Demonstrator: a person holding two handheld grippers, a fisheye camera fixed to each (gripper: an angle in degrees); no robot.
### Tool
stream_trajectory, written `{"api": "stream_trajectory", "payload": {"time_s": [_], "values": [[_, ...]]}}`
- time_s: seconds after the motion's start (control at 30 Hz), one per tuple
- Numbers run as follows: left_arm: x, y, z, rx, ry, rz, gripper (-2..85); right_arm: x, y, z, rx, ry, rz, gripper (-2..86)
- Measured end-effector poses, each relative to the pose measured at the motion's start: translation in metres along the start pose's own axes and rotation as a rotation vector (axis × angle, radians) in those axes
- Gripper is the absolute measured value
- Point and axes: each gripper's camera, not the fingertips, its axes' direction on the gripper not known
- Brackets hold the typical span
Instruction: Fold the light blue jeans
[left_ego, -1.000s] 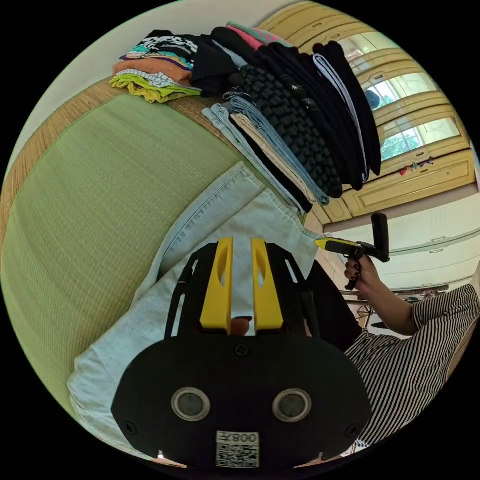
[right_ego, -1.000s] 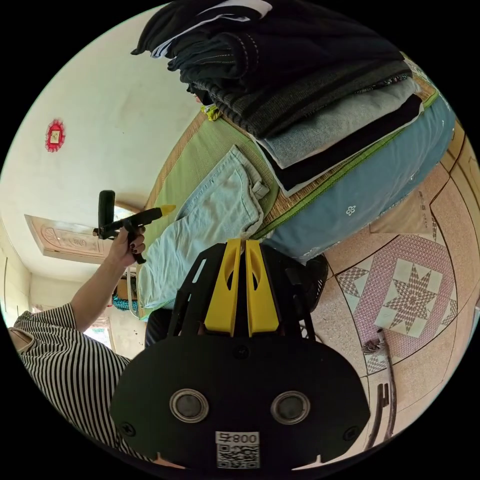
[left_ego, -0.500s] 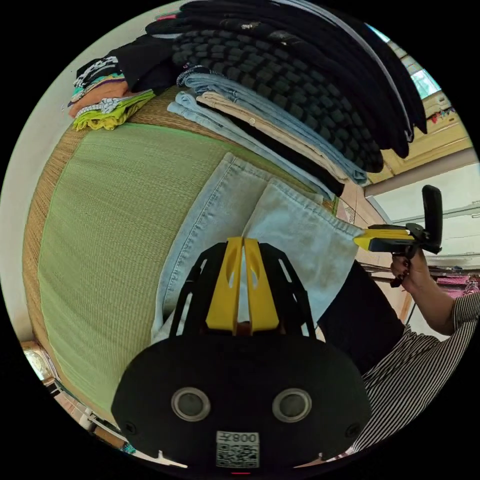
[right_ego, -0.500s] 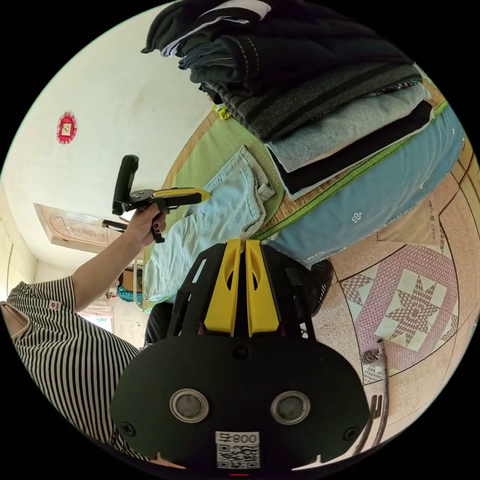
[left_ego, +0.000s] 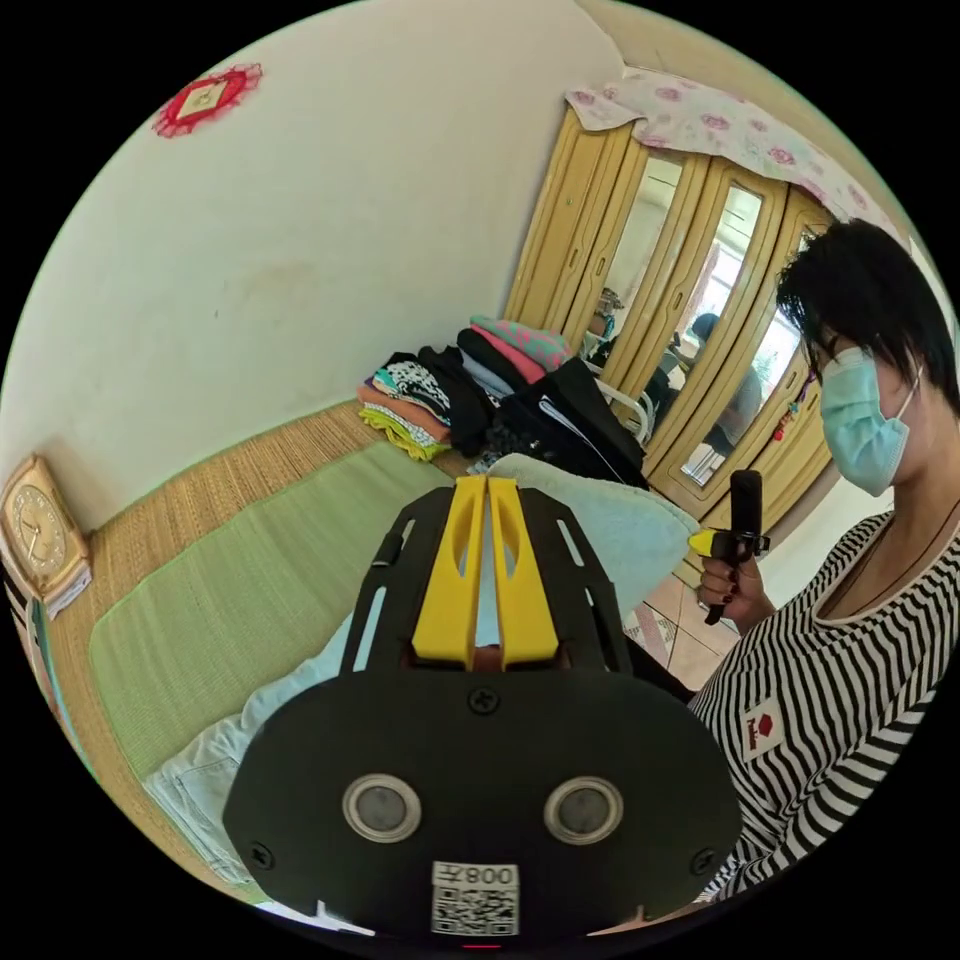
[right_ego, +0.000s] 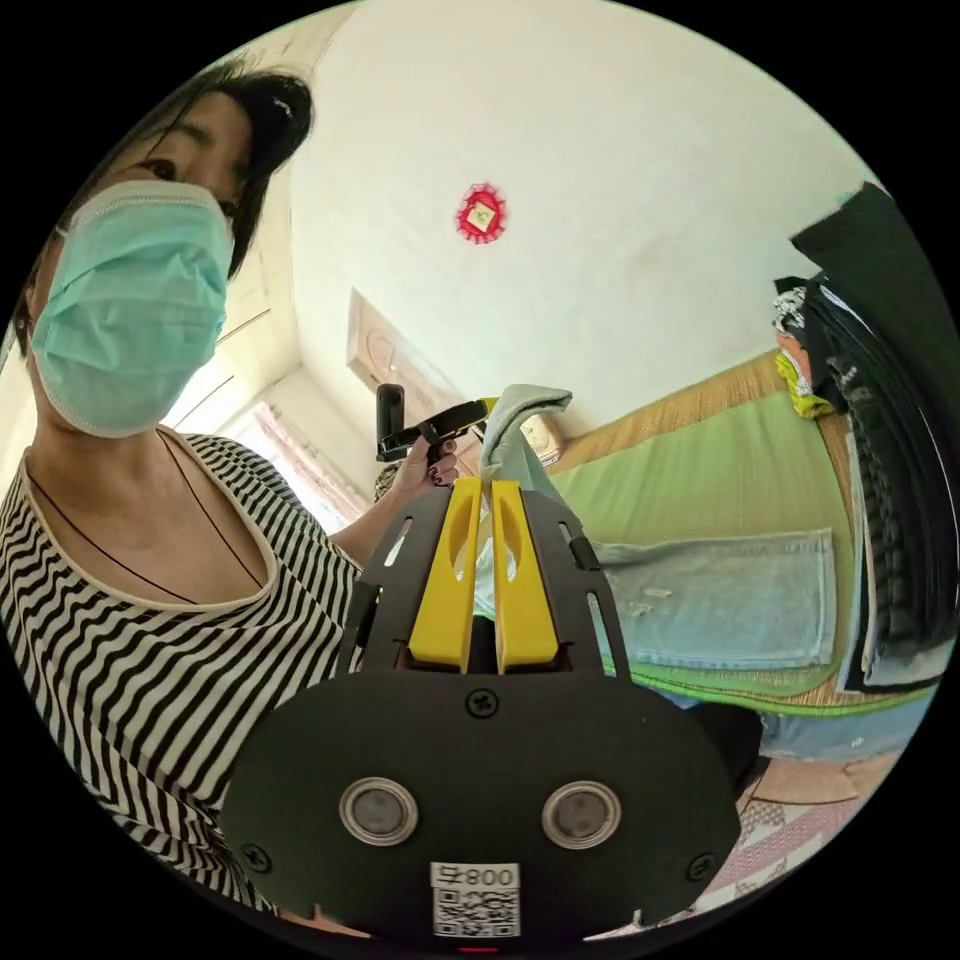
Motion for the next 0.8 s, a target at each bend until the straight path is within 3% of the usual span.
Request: {"api": "stream_trajectory", "payload": {"time_s": [0.13, 0.5, 0.73, 0.8], "values": [[0.008, -0.015, 0.013, 0.007, -0.009, 0.034, 0.5, 0.018, 0.001, -0.01, 0.034, 0.074, 0.035, 1.5], [0.015, -0.036, 0.234, -0.457, 0.05, 0.088, 0.4, 0.146, 0.03, -0.033, -0.113, 0.484, 0.401, 1.2], [0.015, -0.053, 0.283, -0.433, 0.12, 0.071, 0.7, 0.174, 0.028, -0.029, -0.154, 0.578, 0.418, 1.2], [0.013, -0.044, 0.318, -0.551, 0.092, 0.095, 1.1, 0.196, 0.036, -0.02, -0.202, 0.598, 0.473, 1.2]]}}
